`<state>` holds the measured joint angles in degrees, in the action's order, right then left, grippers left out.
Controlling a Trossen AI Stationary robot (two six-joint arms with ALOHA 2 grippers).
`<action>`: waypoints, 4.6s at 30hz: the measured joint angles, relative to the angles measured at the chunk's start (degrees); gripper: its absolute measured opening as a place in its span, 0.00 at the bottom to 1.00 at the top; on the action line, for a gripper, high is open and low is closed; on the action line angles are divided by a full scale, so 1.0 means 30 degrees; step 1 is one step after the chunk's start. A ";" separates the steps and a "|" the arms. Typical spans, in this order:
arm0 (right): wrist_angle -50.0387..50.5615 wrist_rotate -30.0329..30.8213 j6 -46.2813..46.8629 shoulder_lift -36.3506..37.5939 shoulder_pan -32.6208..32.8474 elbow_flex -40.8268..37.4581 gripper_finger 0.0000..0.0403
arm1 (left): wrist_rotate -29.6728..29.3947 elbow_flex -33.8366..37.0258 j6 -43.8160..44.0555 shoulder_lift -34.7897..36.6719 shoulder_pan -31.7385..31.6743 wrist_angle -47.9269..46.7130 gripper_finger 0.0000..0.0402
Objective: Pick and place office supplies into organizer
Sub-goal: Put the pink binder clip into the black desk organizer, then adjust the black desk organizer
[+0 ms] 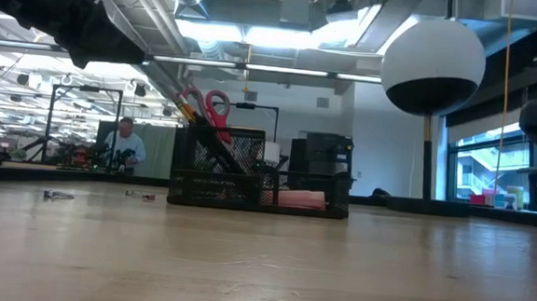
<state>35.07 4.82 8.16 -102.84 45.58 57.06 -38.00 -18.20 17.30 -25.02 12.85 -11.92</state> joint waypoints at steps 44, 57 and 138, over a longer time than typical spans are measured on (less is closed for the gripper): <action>0.1360 0.1167 0.2288 0.0411 -0.0789 0.0532 0.18 | 0.0007 0.0000 0.0342 0.0000 -0.0002 -0.0144 0.18; -0.0949 0.4482 -0.0414 0.2641 -0.5040 0.0621 0.18 | 0.0015 0.0000 0.0342 0.0002 -0.0001 -0.0221 0.18; -1.7327 0.4809 -0.2324 -0.3152 -1.3121 0.0648 0.23 | -0.0058 0.0000 -0.0656 0.0003 -0.0002 -0.0546 0.18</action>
<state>-16.91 19.25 1.19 -112.29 6.22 59.00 -38.17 -18.20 15.33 -25.01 12.84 -13.56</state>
